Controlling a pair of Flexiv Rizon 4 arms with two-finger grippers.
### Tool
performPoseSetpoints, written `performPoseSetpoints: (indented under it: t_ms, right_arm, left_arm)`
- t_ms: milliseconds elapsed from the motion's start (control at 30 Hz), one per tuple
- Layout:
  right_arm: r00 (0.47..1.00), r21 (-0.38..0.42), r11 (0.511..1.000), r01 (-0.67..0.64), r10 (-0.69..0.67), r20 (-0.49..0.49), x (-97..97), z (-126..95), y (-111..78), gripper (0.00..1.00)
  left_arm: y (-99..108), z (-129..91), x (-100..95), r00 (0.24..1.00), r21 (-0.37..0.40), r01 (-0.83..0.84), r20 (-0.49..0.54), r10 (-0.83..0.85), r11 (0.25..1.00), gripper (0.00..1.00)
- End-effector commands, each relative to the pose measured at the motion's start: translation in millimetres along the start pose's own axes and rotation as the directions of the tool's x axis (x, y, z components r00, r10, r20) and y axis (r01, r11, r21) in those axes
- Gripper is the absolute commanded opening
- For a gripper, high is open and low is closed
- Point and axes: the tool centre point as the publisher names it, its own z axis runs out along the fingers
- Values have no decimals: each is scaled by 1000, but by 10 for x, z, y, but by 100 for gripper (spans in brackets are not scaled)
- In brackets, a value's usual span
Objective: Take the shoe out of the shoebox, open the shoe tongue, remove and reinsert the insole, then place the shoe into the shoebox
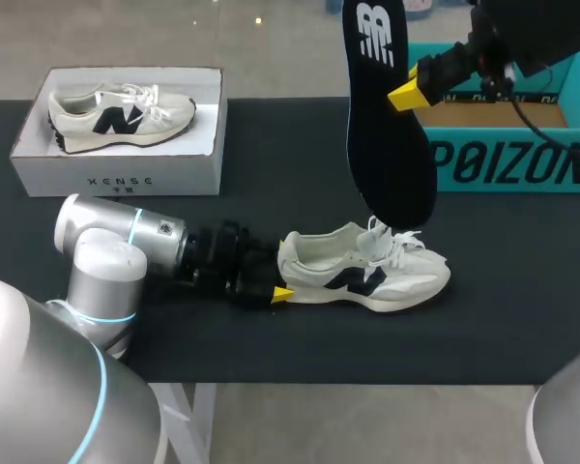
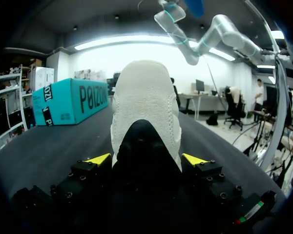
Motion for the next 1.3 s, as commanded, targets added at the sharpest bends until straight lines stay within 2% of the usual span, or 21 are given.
performPoseSetpoints:
  t_ms: [33,233,267,300,333,367,567,767,833,1100,1300]
  right_arm:
    - [1000,4,1000,-2,2,-1,-14,15,19,0]
    - [1000,4,1000,-2,2,-1,-14,15,19,0]
    - [1000,4,1000,-2,2,-1,-14,15,19,0]
    - [1000,4,1000,-2,2,-1,-14,15,19,0]
    - [1000,4,1000,-2,2,-1,-14,15,19,0]
    - [1000,4,1000,-2,2,-1,-14,15,19,0]
    - [1000,4,1000,-2,2,-1,-14,15,19,0]
    - [1000,4,1000,-2,2,-1,-14,15,19,0]
    - [1000,4,1000,-2,2,-1,-14,15,19,0]
    - [1000,4,1000,-2,2,-1,-14,15,19,0]
    - [1000,4,1000,-2,2,-1,-14,15,19,0]
  left_arm:
    - [37,24,5,1000,-1,1,0,-1,1000,0]
    - [37,24,5,1000,-1,1,0,-1,1000,0]
    - [25,34,15,1000,-19,-7,1,7,1000,0]
    - [28,55,26,1000,-43,-2,-2,2,999,35]
    - [32,66,30,1000,-44,-1,-2,1,999,74]
    - [37,81,35,1000,-48,-5,6,5,999,100]
    - [46,96,53,999,-104,-29,21,31,994,100]
    - [63,-4,22,998,-197,-40,36,48,980,100]
    - [74,-51,4,998,-201,-37,43,47,979,100]
    - [106,-314,-36,997,-305,-33,53,52,952,100]
    - [96,-505,20,999,-357,-33,2,37,934,100]
